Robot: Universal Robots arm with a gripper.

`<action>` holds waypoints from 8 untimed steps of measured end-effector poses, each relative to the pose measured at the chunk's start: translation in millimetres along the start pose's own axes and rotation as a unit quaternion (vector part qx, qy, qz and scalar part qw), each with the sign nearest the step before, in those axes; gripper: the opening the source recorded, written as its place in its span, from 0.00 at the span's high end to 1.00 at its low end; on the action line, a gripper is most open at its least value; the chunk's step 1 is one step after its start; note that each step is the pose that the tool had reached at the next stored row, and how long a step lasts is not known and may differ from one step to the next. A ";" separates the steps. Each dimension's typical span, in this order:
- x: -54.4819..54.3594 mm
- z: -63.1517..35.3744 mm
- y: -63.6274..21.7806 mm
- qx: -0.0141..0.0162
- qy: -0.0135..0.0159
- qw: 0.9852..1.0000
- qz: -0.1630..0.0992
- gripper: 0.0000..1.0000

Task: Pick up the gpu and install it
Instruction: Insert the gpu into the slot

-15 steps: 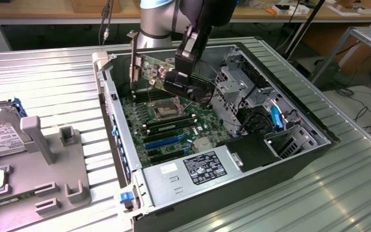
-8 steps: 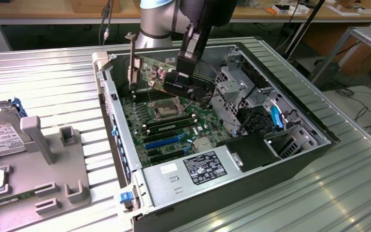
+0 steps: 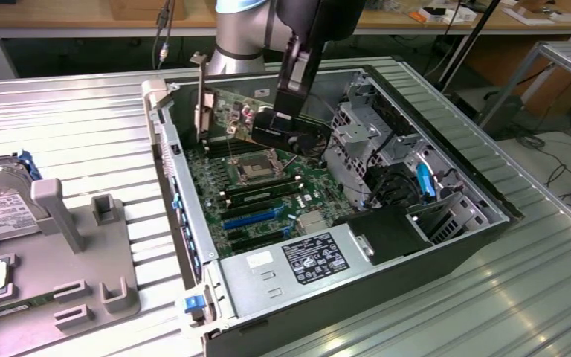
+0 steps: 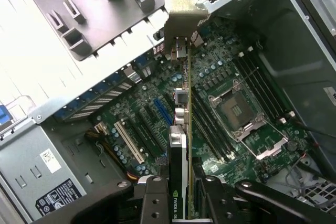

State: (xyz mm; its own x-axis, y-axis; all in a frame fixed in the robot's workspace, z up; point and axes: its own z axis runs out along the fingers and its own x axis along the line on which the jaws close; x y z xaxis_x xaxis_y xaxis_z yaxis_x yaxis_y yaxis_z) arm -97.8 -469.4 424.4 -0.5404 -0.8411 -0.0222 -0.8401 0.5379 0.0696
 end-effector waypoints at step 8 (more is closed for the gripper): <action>0.0 0.0 0.0 -0.001 0.002 1.000 -0.025 0.73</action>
State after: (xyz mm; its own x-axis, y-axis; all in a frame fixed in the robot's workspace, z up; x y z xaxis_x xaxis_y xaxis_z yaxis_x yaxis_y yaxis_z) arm -97.8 -469.4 424.4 -0.4974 -0.8672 -0.0221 -0.8661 0.4950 0.0696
